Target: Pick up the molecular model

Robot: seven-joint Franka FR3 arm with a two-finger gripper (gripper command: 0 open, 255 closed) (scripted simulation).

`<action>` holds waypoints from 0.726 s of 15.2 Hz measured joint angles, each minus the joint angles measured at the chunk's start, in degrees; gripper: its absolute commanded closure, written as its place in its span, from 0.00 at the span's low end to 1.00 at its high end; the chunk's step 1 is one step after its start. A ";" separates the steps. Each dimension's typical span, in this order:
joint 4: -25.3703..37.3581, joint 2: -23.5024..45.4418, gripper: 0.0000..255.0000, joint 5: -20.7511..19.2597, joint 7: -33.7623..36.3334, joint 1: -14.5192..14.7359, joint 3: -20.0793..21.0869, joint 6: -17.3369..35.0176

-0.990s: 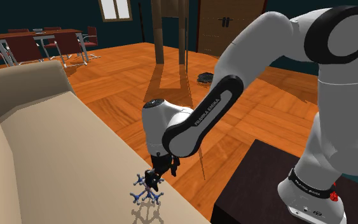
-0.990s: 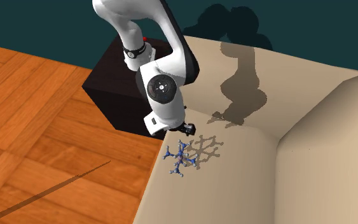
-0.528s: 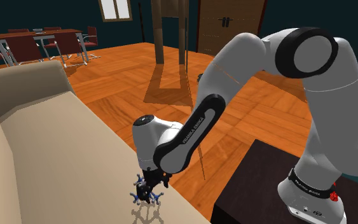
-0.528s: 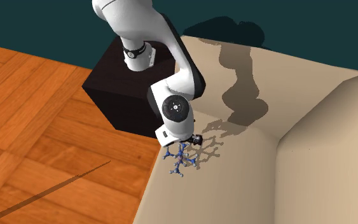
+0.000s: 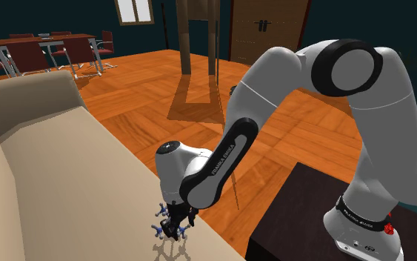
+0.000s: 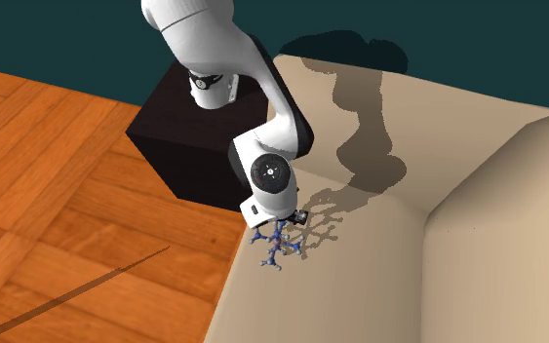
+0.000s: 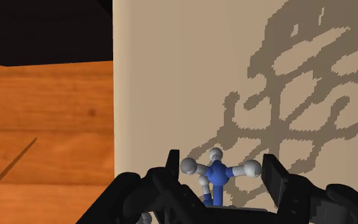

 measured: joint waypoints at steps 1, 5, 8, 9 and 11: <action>0.00 0.02 1.00 -0.01 0.00 0.01 0.00 0.03; 0.05 0.06 1.00 -0.04 -0.01 0.02 -0.02 0.11; -0.01 -0.29 1.00 0.08 -0.05 -0.12 0.06 -0.20; -0.01 -0.70 1.00 0.22 -0.08 -0.23 0.17 -0.62; -0.24 -1.87 1.00 0.61 -0.18 -0.51 0.53 -1.53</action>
